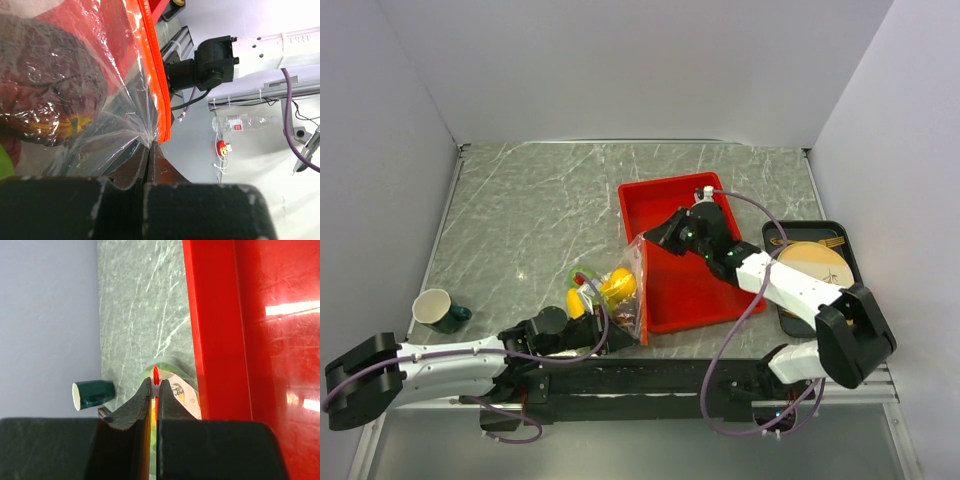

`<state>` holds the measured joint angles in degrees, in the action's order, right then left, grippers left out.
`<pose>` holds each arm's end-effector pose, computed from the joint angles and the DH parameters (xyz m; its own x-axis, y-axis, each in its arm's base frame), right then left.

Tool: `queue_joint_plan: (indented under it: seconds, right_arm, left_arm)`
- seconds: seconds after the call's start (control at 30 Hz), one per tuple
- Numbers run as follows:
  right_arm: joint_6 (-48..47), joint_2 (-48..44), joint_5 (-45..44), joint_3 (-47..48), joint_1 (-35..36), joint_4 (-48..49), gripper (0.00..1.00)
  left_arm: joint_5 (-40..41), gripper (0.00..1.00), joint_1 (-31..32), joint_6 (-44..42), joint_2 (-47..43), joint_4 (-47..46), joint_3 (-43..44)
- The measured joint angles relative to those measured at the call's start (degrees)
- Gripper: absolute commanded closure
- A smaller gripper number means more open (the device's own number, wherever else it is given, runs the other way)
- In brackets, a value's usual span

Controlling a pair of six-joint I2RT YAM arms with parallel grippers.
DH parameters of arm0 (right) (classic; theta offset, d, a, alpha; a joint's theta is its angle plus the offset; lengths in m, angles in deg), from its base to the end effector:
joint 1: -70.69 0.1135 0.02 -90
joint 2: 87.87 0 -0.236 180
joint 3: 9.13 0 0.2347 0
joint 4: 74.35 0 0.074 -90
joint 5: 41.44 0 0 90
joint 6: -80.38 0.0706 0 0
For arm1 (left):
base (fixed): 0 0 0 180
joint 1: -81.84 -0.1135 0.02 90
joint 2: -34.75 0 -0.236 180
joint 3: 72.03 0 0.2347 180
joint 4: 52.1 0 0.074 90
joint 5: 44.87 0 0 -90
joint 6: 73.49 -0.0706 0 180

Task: Place the food in the zip-top bag and seal the zipper
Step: Zip the zipper food storage bag at the center of the board, then place the zipper food storage bag at the center of the board, then reset both arms

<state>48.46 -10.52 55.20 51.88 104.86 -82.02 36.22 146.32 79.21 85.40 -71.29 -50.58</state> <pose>0.2645 0.1894 0.2191 -0.7257 0.5264 -0.4431 -0.0554 0.5971 0.8002 0.0835 -0.2004 0.1565 -0.8850 -0.1840 -0.4277 0.3725 0.2715 -0.8874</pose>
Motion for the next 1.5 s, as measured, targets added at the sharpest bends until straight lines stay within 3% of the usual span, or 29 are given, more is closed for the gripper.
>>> queue_joint_plan:
  seconds: [0.33,0.37,0.4,0.43,0.5,0.53,0.63,0.67,0.7,0.73,0.8,0.83,0.9,0.93,1.03,1.3,1.5]
  right_arm:
    - [-2.6,6.3,4.2,5.7,-1.2,0.3,0.98]
    - [-2.8,7.1,4.6,6.6,-1.3,0.3,0.98]
    - [-3.1,7.8,5.1,7.4,-1.3,0.3,0.97]
    - [-3.4,8.5,5.5,8.0,-1.4,0.3,0.96]
    - [-4.0,10.2,6.4,9.8,-1.5,0.3,0.96]
    - [-4.3,11.2,6.6,10.9,-1.6,0.2,0.96]
    - [-5.6,14.1,7.5,14.1,-2.3,-0.7,0.93]
    - [-6.1,15.1,8.0,15.5,-2.6,-1.1,0.89]
    - [-6.5,16.1,8.2,16.6,-2.8,-1.5,0.86]
    - [-6.9,17.3,8.6,18.1,-3.2,-2.4,0.75]
    - [-8.4,19.9,9.4,21.6,-4.0,-4.0,0.63]
    - [-8.9,20.7,9.5,22.7,-4.4,-4.6,0.43]
    - [-11.0,21.7,9.1,25.5,-5.4,-7.3,0.29]
    - [-11.3,21.8,8.5,26.1,-5.7,-8.2,0.15]
    - [-14.6,20.4,5.3,26.9,-6.5,-11.1,0.0]
    - [-23.8,8.4,-8.5,25.0,-7.0,-20.2,0.0]
    - [-27.1,-3.2,-18.5,17.2,-10.8,-22.7,0.0]
  left_arm:
    - [4.4,0.99,-0.1,0.9,-3.8,4.0,-0.8]
    - [5.2,0.94,-0.1,1.0,-4.4,4.8,-0.8]
    - [6.0,0.86,-0.2,1.2,-5.0,5.8,-0.8]
    - [6.6,0.65,-0.5,1.3,-5.9,7.1,-0.8]
    - [8.0,0.42,-1.0,0.8,-7.6,10.1,-0.4]
    - [9.0,0.25,-1.2,1.0,-8.8,12.7,0.3]
    - [11.8,0.06,-1.8,-0.4,-12.0,18.6,3.3]
    - [12.8,0.03,-1.9,-0.8,-13.0,20.5,4.9]
    - [13.7,0.01,-2.1,-1.5,-13.7,22.2,6.5]
    - [14.8,0.01,-2.2,-2.0,-14.2,23.5,7.9]
    - [16.8,0.01,-2.3,-3.0,-15.0,26.6,11.4]
    - [17.9,0.01,-2.4,-3.5,-15.2,27.9,12.9]
    - [20.3,0.01,-2.4,-4.7,-15.6,30.6,15.7]
    - [21.2,0.01,-2.5,-5.1,-15.6,31.6,16.4]
    - [24.0,0.01,-2.6,-7.0,-15.3,35.6,18.6]
    - [25.9,0.01,-8.0,-16.2,-5.7,42.2,28.2]
    - [19.4,0.01,-22.3,-24.7,3.3,44.2,36.5]
